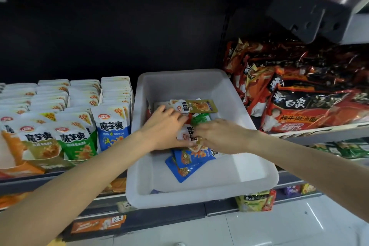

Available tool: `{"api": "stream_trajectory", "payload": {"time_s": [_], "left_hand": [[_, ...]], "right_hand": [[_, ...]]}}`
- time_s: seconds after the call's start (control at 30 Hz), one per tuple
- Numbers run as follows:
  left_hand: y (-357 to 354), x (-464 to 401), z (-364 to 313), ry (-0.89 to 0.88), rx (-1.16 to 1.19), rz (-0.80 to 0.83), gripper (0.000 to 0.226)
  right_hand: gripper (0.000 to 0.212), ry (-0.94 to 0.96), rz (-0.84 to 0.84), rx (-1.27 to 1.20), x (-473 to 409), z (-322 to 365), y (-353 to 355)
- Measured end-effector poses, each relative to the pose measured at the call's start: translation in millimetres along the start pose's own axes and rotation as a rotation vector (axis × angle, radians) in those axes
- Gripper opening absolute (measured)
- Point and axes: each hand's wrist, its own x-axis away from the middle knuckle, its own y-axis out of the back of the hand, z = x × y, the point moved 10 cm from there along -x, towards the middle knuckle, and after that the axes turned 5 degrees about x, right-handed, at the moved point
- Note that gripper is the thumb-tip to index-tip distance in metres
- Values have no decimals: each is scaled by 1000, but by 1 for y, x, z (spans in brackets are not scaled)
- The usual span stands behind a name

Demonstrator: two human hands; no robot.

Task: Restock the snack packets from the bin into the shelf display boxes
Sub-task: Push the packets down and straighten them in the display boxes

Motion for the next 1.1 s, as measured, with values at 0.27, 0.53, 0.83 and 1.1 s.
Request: {"api": "stream_trajectory", "payload": {"time_s": [0.27,0.53,0.83,1.1], "left_hand": [[-22,-8,-17,-204,-219,51,61],[83,56,48,289,901,-588,59],[103,107,53,457,1480,-837,24],[127,184,66,519,1159,-820,39]], "right_hand": [[77,-145,44,-73,-18,-19,-4],[87,-458,-392,-503,35,-41,73],[60,-390,-786,-730,53,-2,132],[27,110,-633,-858,19,64,188]]}}
